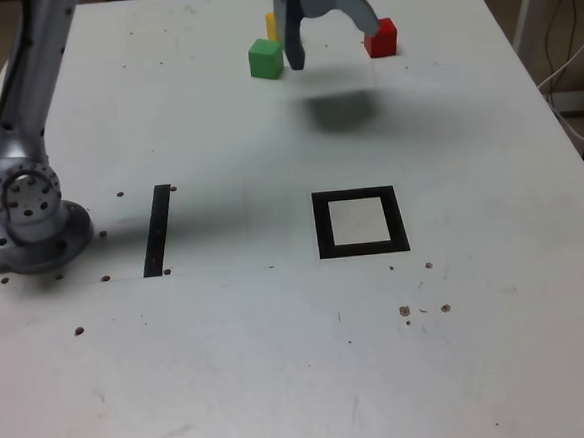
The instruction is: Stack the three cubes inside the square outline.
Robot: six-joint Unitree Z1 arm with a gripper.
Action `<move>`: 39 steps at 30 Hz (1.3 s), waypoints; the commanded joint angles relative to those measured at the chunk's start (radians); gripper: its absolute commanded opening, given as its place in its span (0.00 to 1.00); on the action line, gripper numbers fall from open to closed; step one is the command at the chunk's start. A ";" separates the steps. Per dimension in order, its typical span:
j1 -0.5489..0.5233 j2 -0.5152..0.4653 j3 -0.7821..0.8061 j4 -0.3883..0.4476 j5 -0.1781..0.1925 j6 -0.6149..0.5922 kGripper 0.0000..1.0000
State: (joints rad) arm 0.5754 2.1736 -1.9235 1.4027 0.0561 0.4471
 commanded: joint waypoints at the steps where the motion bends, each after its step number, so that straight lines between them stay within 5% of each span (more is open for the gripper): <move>1: 0.016 0.041 -0.056 0.011 -0.002 0.010 0.99; 17: 0.081 0.276 -0.416 0.054 -0.003 0.055 0.99; 39: 0.101 0.433 -0.683 0.106 0.002 0.056 0.98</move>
State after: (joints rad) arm 0.6734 2.5967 -2.5975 1.5059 0.0559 0.5017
